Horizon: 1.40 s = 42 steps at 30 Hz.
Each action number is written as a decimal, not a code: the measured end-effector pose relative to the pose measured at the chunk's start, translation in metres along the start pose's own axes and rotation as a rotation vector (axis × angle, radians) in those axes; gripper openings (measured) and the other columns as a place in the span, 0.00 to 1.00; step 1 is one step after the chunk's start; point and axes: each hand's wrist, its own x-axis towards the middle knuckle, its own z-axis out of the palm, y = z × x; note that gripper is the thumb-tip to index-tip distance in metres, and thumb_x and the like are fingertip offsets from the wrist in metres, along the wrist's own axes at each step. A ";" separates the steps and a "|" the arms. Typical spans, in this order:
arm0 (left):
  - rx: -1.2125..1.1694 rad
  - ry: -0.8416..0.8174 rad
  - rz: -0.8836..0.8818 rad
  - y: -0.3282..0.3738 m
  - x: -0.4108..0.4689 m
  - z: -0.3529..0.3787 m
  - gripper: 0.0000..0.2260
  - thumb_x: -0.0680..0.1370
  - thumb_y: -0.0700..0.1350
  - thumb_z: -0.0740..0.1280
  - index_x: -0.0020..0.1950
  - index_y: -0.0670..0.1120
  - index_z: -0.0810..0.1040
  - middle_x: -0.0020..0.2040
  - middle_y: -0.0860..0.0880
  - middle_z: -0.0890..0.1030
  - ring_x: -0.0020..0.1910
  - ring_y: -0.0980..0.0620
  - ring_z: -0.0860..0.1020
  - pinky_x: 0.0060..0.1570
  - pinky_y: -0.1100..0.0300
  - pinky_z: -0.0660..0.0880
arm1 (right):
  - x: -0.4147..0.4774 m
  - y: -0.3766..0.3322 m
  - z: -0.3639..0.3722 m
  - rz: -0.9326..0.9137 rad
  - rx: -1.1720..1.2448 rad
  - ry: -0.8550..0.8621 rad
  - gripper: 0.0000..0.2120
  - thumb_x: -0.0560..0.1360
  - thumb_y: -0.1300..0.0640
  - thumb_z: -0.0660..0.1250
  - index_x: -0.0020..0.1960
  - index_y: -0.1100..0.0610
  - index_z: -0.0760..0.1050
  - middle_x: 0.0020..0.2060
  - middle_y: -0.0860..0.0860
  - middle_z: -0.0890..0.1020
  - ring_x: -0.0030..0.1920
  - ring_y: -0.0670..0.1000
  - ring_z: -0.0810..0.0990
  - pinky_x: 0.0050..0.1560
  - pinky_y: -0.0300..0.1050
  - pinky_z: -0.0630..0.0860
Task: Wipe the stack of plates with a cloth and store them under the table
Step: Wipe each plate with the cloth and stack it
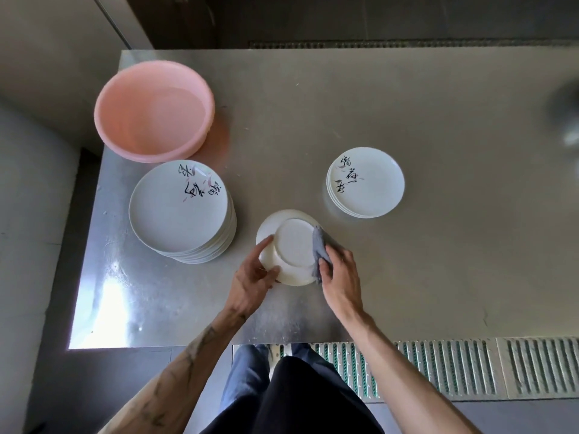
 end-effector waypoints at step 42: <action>-0.130 0.060 -0.058 0.006 -0.012 0.013 0.13 0.79 0.31 0.69 0.58 0.44 0.71 0.54 0.43 0.77 0.38 0.48 0.80 0.42 0.46 0.84 | -0.042 -0.022 0.023 -0.041 0.042 0.086 0.18 0.80 0.62 0.68 0.68 0.53 0.77 0.65 0.49 0.72 0.64 0.51 0.73 0.68 0.40 0.69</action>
